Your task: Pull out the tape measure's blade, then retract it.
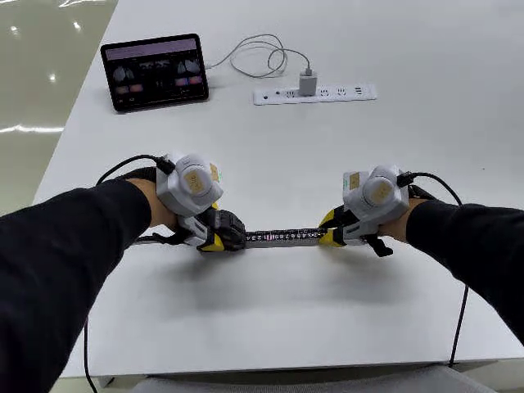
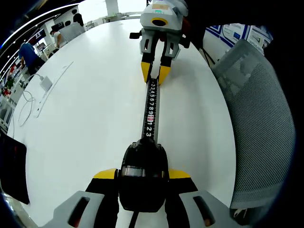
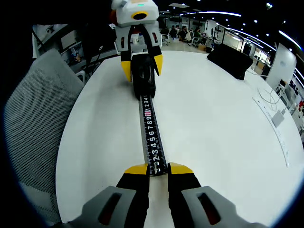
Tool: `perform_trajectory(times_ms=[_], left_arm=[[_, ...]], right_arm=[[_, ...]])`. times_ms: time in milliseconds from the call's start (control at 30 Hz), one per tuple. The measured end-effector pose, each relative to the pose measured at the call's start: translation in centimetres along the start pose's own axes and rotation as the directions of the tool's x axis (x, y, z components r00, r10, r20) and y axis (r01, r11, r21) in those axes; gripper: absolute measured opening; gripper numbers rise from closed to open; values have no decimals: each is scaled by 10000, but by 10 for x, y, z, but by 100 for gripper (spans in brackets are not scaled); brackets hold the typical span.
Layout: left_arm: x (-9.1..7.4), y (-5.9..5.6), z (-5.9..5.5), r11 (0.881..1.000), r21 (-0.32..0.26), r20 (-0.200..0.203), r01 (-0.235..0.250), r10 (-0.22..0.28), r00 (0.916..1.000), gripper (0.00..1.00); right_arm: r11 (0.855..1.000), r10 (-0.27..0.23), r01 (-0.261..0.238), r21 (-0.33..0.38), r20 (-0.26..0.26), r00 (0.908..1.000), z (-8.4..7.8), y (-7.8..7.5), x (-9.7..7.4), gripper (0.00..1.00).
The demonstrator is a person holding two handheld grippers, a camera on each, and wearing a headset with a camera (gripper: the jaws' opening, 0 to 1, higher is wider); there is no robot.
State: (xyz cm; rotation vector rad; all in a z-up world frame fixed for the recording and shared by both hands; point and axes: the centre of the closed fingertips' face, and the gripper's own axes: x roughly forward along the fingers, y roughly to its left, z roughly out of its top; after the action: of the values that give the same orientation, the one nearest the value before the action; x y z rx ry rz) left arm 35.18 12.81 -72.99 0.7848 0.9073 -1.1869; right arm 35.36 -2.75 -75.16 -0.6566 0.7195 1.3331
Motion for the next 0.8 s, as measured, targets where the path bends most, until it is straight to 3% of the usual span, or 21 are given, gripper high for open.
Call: perform_trajectory(times_ms=[800], left_arm=[[1, 2, -2, 10000, -67, -15, 25, -26, 10000, 33]], right_arm=[[9999, -74, 76, 122, -172, 9998, -19, -8, -10, 9]])
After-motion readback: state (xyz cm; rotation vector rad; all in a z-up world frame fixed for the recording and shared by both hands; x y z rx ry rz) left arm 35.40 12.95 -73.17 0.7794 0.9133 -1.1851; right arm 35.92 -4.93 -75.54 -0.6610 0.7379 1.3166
